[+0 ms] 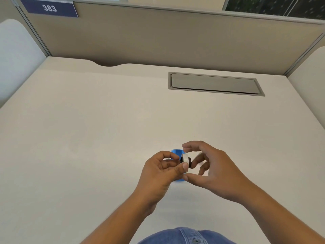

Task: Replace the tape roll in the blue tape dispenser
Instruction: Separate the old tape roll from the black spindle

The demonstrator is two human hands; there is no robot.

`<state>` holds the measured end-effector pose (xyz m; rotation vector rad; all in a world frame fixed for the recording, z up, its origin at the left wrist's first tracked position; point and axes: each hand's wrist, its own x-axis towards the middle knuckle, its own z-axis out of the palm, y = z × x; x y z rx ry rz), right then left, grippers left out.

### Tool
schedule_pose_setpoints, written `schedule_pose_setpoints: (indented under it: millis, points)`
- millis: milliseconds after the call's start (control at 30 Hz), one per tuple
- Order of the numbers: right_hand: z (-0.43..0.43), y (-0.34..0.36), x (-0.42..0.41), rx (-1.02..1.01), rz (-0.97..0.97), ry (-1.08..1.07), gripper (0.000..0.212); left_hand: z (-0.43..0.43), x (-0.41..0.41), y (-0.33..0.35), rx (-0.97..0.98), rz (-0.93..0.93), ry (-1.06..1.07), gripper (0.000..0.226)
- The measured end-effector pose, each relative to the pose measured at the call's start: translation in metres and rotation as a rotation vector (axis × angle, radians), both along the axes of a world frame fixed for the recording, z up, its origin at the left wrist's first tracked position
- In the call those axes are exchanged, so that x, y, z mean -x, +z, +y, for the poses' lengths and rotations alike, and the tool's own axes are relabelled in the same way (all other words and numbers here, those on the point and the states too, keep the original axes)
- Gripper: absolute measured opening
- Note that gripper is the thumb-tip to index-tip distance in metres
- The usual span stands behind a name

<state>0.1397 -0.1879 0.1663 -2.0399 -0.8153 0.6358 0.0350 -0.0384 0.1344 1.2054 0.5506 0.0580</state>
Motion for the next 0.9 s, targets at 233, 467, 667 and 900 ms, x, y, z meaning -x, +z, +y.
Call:
schedule_pose_setpoints:
  millis: [233,467,667,900]
  points:
    - [-0.008,-0.014,0.015,-0.218,0.333,-0.261,0.03,-0.007,0.003,0.005,0.013,-0.017,0.016,0.027]
    - [-0.01,-0.017,0.015,-0.335,0.432,-0.309,0.029,-0.008,0.003,0.009,0.038,-0.013,0.015,0.024]
    - [-0.01,-0.018,0.015,-0.343,0.412,-0.307,0.027,-0.01,0.002,0.008,0.06,-0.005,0.024,0.038]
    - [-0.008,-0.018,0.016,-0.338,0.371,-0.314,0.026,-0.008,0.0,0.008,0.048,0.0,0.015,0.046]
